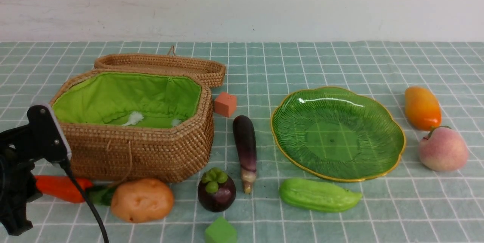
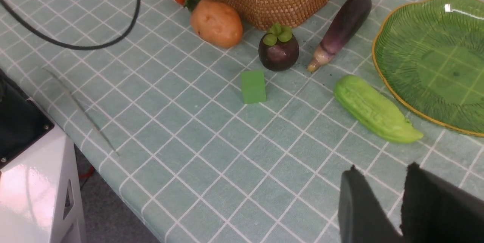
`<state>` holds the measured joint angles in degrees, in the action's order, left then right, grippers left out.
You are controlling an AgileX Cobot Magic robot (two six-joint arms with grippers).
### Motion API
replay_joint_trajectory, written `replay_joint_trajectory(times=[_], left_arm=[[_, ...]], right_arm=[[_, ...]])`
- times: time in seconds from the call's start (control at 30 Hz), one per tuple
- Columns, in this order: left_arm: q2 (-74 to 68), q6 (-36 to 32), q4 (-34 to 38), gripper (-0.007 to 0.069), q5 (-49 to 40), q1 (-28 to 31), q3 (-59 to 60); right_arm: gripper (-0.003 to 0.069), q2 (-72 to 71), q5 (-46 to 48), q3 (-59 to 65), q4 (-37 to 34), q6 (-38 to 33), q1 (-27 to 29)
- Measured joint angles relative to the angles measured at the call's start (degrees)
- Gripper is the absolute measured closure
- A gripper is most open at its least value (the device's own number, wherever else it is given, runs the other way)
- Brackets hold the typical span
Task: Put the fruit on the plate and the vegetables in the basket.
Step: Use the left arm to grab a carrot and put it into the left basket
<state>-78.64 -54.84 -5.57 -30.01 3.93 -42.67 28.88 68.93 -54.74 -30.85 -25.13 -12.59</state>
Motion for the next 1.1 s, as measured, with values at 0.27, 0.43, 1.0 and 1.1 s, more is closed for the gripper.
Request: replay_joint_trajectory(times=[0.27, 0.43, 1.0, 1.1], left_arm=[[-2.5, 6.0, -3.1, 0.0276, 3.3, 0.0, 0.0], [-5.3, 6.3, -10.9, 0.0305, 4.2, 0.0, 0.0], [-12.2, 5.9, -19.3, 0.0214, 17.4, 0.0, -0.1], [-13.3, 4.4, -19.8, 0.0211, 17.2, 0.0, -0.1]], right_arm=[[0.0468, 0.0, -1.2, 0.0, 0.1, -0.2, 0.0], [0.0466, 0.0, -2.1, 0.0, 0.1, -0.2, 0.0], [0.0456, 0.0, -3.1, 0.0, 1.4, -0.3, 0.0], [0.0454, 0.0, -3.2, 0.0, 1.4, -0.3, 0.0]])
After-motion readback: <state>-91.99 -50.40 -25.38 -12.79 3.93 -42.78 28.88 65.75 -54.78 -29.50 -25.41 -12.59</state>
